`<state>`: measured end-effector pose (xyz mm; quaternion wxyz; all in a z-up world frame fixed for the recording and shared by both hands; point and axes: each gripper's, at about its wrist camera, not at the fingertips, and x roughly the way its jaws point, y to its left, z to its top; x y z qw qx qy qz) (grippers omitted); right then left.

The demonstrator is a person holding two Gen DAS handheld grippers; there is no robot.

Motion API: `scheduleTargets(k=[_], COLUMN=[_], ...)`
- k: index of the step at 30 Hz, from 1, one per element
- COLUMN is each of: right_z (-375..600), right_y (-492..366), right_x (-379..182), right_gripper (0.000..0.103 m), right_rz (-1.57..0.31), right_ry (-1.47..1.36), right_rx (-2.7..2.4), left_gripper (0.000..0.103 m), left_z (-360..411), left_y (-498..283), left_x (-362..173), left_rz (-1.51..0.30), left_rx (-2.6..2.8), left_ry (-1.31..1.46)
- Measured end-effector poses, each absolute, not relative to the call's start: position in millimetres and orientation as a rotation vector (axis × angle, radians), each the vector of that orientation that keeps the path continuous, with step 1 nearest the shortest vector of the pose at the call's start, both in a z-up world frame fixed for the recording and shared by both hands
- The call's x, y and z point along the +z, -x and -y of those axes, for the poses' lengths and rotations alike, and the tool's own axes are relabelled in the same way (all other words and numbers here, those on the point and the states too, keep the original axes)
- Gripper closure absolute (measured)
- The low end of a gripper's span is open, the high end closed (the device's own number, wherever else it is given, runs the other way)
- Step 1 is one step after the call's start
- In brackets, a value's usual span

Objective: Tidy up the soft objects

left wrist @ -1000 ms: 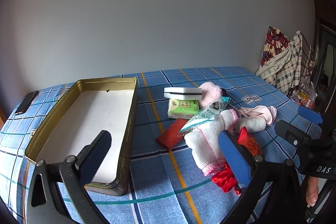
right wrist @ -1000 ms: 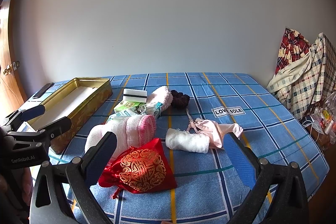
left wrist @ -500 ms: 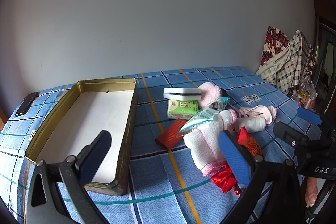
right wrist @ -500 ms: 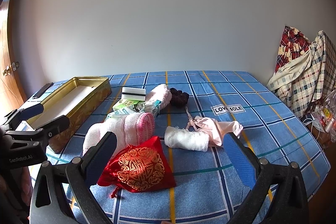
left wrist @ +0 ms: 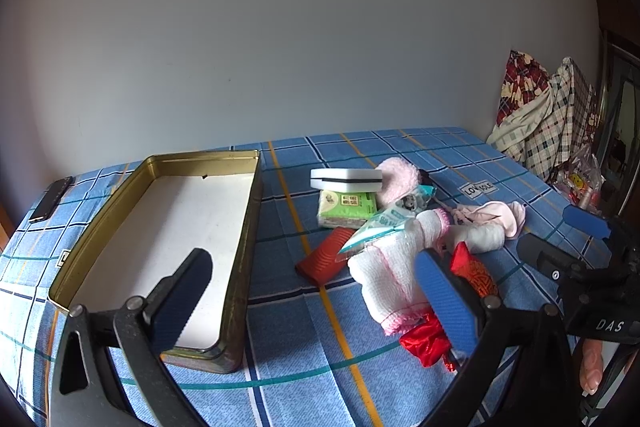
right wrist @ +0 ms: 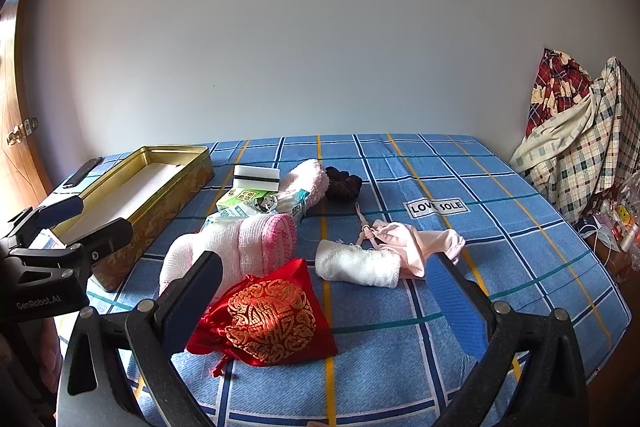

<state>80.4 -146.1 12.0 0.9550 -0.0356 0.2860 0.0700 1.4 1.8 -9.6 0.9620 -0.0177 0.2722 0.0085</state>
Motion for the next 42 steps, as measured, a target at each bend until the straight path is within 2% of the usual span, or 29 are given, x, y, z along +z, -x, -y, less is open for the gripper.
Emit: scheduleTargets(k=[29, 42], right_z=[147, 131], right_y=[-79, -79], right_x=[6, -28], right_gripper=[0.000, 0.001], right_rz=[-0.598, -0.682], right_ry=[0.078, 0.111], right_rx=[0.159, 0.245], left_gripper=[0.000, 0.000], left_z=[-2, -13], left_y=[0, 4], left_x=[-13, -24], left_rz=[-0.554, -0.578], left_rx=[0.027, 0.041], left_ry=[0.030, 0.043])
